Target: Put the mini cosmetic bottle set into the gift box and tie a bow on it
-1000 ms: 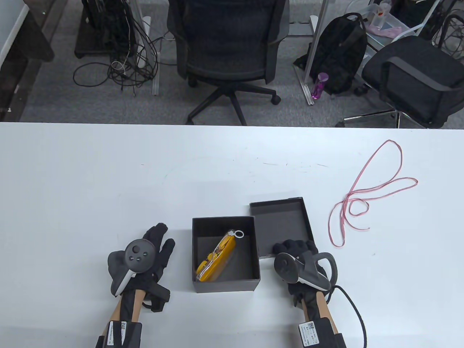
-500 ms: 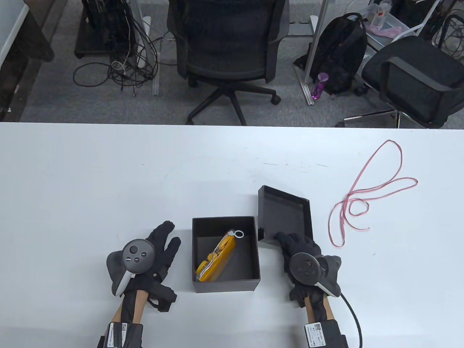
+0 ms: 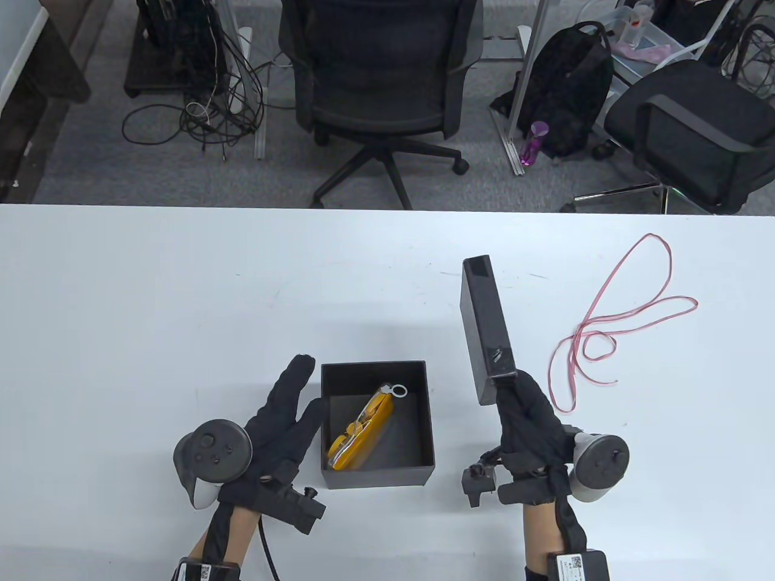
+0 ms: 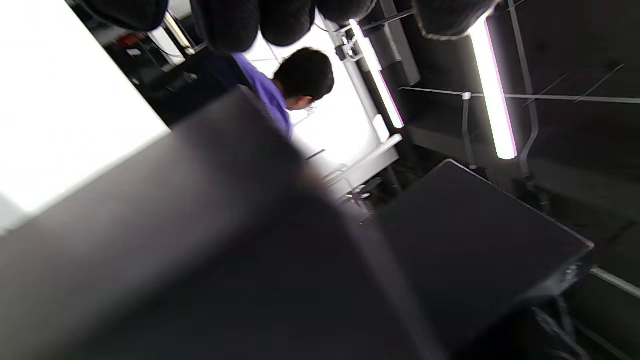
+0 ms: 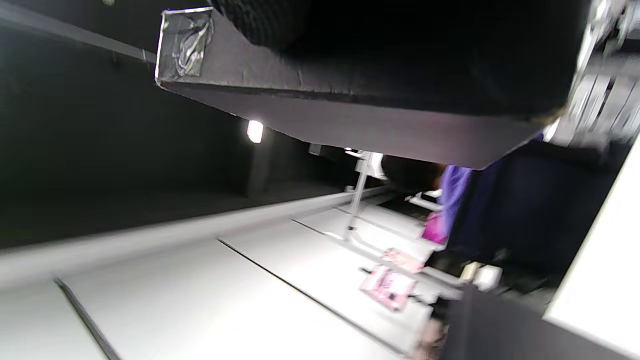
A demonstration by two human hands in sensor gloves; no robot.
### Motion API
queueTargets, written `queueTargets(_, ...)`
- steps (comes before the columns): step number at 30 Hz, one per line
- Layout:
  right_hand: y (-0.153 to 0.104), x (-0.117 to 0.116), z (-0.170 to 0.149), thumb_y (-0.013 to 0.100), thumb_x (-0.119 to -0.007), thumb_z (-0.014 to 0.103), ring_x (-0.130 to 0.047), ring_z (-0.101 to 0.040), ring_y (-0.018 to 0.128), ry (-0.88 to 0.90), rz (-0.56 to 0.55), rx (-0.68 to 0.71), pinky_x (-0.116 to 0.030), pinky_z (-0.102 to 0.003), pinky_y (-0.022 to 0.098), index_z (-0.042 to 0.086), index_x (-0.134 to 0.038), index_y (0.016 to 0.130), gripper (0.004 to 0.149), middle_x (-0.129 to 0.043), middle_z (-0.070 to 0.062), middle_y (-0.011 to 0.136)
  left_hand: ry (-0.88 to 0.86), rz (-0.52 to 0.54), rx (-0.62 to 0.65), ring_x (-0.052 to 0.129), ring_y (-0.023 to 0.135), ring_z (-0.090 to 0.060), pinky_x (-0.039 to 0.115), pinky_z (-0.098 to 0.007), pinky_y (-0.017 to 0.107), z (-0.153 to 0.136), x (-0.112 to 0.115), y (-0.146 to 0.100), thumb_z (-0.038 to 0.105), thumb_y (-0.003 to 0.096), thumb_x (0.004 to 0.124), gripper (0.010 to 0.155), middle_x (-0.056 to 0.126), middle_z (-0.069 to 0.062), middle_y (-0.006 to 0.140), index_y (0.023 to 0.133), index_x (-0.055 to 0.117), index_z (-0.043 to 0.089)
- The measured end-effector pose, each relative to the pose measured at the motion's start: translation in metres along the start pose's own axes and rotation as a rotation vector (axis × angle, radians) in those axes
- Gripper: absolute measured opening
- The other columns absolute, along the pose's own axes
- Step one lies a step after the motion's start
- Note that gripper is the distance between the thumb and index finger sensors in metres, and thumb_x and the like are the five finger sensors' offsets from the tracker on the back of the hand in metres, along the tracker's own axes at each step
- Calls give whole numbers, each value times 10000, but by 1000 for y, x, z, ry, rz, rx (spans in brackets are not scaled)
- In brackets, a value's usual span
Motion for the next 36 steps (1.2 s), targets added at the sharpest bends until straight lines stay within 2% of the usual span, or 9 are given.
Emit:
queueTargets(4, 1, -2, -2, 575, -551, 229, -725, -354, 779, 264, 33, -3, -592, -675, 638, 229, -645, 1034, 469, -736, -108, 891, -72, -34, 75, 523, 1091, -570, 571, -729, 719, 15, 9, -3, 566, 594, 584, 790, 349, -254, 1209, 1193, 280, 150)
queueTargets(10, 1, -12, 1, 606, -510, 256, -753, -303, 724, 464, 100, -24, -730, -493, 556, 208, -573, 1090, 491, -734, -82, 873, -107, -58, 141, 566, 1082, -542, 609, -689, 726, 29, 16, -7, 568, 594, 576, 804, 363, -254, 1203, 1187, 261, 127)
queueTargets(15, 1, -32, 4, 621, -482, 260, -791, -256, 652, 490, 180, -59, -796, -379, 469, 97, -470, 1124, 529, -722, -90, 858, -126, -74, 155, 608, 1067, -528, 633, -672, 718, 34, 21, -9, 568, 596, 563, 805, 389, -252, 1197, 1185, 247, 119)
queueTargets(19, -2, -52, 2, 629, -471, 257, -802, -238, 623, 516, 249, -124, -819, -325, 424, 69, -390, 1140, 550, -695, -120, 878, -138, -78, 155, 614, 1061, -528, 627, -687, 711, 35, 23, -10, 587, 597, 534, 839, 371, -260, 1195, 1177, 170, 102)
queueTargets(21, -4, -59, -1, 633, -467, 255, -804, -239, 625, 514, 258, -157, -827, -312, 419, 55, -366, 1143, 557, -680, -136, 891, -158, -61, 149, 709, 1017, -458, 676, -642, 695, 35, 23, -11, 588, 599, 528, 850, 391, -262, 1183, 1169, 147, 85)
queueTargets(24, -7, -67, -2, 636, -477, 256, -800, -252, 646, 510, 260, -183, -836, -315, 429, 18, -323, 1144, 582, -603, -198, 945, -179, -56, 147, 815, 901, -371, 748, -550, 649, 36, 24, -11, 578, 604, 527, 847, 432, -250, 1169, 1161, 130, 78)
queueTargets(30, -9, -73, 7, 660, -562, 366, -748, -318, 724, 439, 292, -135, -820, -370, 497, -27, -208, 1152, 722, -406, -337, 1060, -145, -53, 148, 913, 720, -265, 818, -441, 548, 38, 28, -13, 540, 618, 520, 823, 482, -245, 1147, 1149, 110, 64)
queueTargets(33, -8, -74, 14, 659, -572, 335, -693, -395, 795, 352, 304, -96, -768, -502, 578, -29, -215, 1152, 709, -304, -384, 1101, -152, -53, 143, 918, 700, -260, 827, -416, 518, 38, 28, -13, 511, 628, 507, 798, 470, -253, 1146, 1145, 95, 64)
queueTargets(36, -9, -77, 19, 659, -520, 301, -601, -506, 877, 234, 301, -89, -659, -620, 618, -65, -160, 1137, 702, -240, -413, 1102, -155, -55, 134, 910, 716, -274, 824, -415, 517, 38, 28, -13, 498, 633, 499, 783, 446, -271, 1148, 1148, 98, 67)
Point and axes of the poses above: the tracker on the back of each hand, its own z axis roughly to the thumb side, its own y axis roughly from the wrist to the fingertips, x = y × z, the point moved 4 cm from there along y, roughly from the wrist to the fingertips
